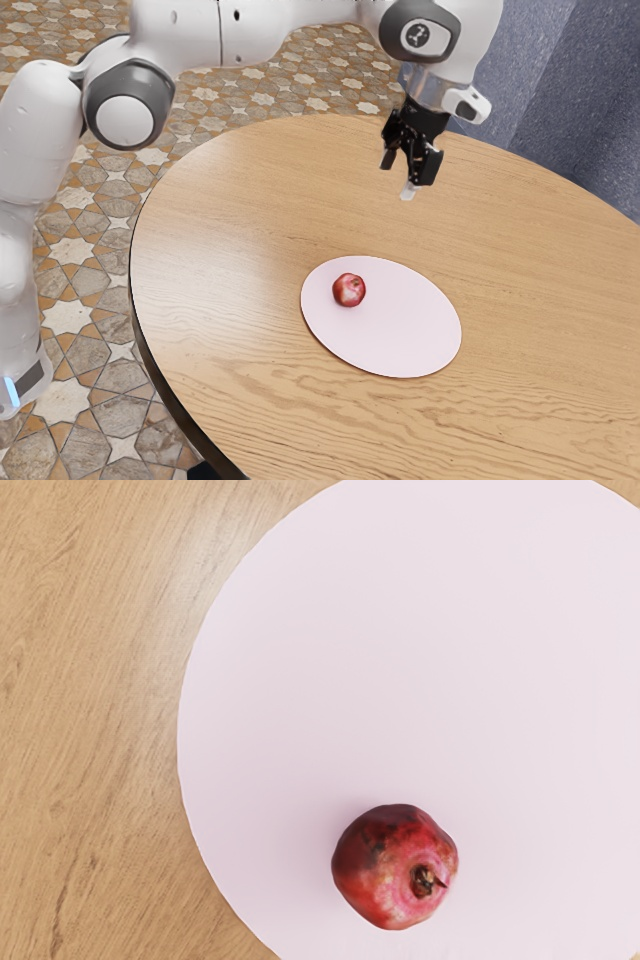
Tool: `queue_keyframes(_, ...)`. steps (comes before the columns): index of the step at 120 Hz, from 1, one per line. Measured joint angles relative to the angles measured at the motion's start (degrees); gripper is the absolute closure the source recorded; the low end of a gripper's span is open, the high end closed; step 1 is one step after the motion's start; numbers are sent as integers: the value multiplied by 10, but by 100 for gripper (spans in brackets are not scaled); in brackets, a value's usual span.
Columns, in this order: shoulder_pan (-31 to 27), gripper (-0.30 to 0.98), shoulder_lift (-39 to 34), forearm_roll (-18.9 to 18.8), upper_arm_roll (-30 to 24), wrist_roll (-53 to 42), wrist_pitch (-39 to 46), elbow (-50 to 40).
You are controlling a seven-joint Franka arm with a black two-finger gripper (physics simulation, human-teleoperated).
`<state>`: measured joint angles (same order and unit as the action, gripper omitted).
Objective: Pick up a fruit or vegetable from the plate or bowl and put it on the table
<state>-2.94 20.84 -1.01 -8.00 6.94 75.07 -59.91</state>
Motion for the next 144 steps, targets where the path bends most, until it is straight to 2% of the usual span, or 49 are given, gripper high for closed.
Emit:
queue_keyframes(29, 1, 0, -8, -20, -34, -46, 9, -56)
queue_keyframes(51, 1, 0, -87, -27, -41, -100, 50, -201)
queue_keyframes(69, 2, 0, -130, -28, -45, -136, 73, -260)
queue_keyframes(95, 1, 0, -143, -23, -45, -176, 102, -299)
queue_keyframes(144, 0, 0, -120, -10, -44, -218, 195, -320)
